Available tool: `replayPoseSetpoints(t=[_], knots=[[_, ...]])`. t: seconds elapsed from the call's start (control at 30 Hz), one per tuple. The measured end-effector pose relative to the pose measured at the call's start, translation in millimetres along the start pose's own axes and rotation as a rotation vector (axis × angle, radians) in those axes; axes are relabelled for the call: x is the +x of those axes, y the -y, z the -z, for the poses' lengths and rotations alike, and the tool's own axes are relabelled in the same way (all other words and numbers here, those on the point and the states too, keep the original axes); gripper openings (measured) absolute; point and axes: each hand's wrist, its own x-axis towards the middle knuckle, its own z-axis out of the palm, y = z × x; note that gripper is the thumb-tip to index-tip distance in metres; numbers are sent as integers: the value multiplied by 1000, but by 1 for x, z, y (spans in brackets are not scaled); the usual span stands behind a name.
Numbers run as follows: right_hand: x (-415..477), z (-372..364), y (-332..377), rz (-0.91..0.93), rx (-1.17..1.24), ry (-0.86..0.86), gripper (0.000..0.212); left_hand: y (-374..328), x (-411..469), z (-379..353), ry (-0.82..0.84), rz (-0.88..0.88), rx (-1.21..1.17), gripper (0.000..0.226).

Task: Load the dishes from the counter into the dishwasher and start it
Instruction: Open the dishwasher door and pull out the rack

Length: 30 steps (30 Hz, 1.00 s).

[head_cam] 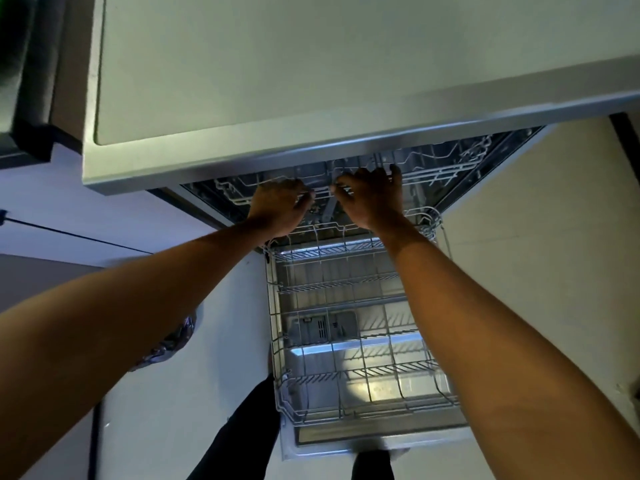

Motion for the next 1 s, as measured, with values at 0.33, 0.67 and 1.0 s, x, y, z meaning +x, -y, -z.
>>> replayPoseSetpoints(t=[0.33, 0.67, 1.0], knots=[[-12, 12, -7, -25, 53, 151, 49, -22, -11, 7, 192, 119, 71, 53], [-116, -14, -1, -50, 133, 163, 46, -64, -107, -9, 233, 186, 28, 51], [-228, -34, -4, -34, 262, 106, 41, -118, -208, -28, 271, 263, -35, 50]])
